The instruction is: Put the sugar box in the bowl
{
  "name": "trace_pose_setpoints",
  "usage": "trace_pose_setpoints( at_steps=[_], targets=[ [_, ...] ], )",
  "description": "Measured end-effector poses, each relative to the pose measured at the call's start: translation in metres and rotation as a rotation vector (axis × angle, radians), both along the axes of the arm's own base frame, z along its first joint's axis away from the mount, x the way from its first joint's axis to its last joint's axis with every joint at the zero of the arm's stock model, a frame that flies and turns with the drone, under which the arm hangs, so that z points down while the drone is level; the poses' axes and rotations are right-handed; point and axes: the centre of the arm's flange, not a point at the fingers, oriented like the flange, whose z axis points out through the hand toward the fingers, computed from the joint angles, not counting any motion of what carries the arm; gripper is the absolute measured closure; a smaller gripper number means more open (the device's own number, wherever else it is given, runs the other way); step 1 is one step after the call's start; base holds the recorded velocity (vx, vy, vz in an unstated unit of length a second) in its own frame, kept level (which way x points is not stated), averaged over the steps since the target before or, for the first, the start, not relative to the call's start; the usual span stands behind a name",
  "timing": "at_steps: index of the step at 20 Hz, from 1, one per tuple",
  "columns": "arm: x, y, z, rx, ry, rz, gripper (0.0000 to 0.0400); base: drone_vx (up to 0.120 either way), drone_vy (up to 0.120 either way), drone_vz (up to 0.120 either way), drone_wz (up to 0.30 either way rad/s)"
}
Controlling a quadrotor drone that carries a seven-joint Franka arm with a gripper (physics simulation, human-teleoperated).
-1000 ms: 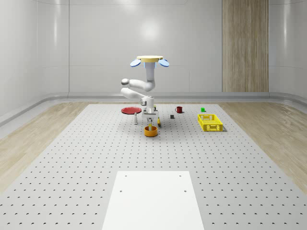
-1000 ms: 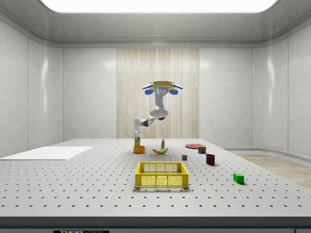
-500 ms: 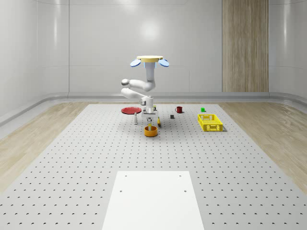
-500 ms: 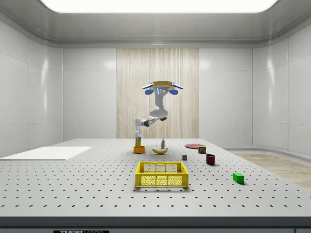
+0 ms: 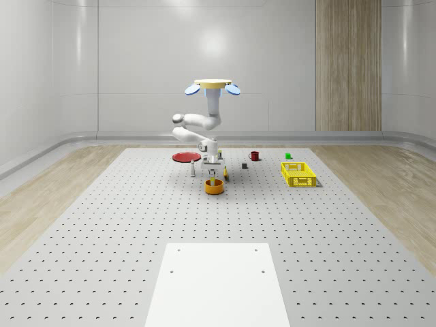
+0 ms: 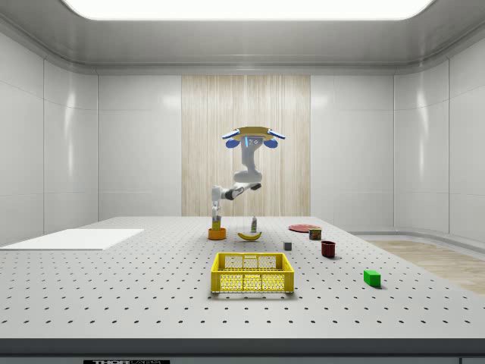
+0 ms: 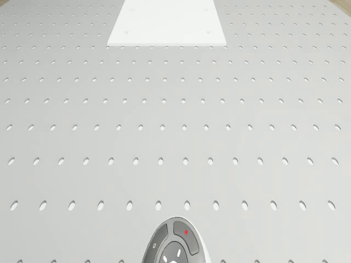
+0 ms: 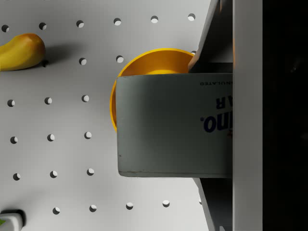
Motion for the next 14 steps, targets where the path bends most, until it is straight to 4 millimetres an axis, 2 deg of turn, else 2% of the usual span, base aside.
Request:
trace_pose_setpoints(
  at_steps=[4,6,8,11,14],
  targets=[
    [0.000,0.000,0.007,0.000,0.000,-0.004,0.0233,0.000,0.000,0.000,0.000],
    [-0.001,0.000,0.009,0.003,-0.001,-0.018,0.0142,0.000,0.000,0.000,0.000],
    [-0.001,0.000,0.010,0.005,-0.002,-0.031,0.0086,0.000,0.000,0.000,0.000],
    [-0.001,0.000,0.003,0.007,-0.003,-0.043,0.0041,0.000,0.000,0.000,0.000],
    [-0.001,0.000,-0.005,0.009,-0.004,-0.051,0.0019,0.000,0.000,0.000,0.000]
  ],
)
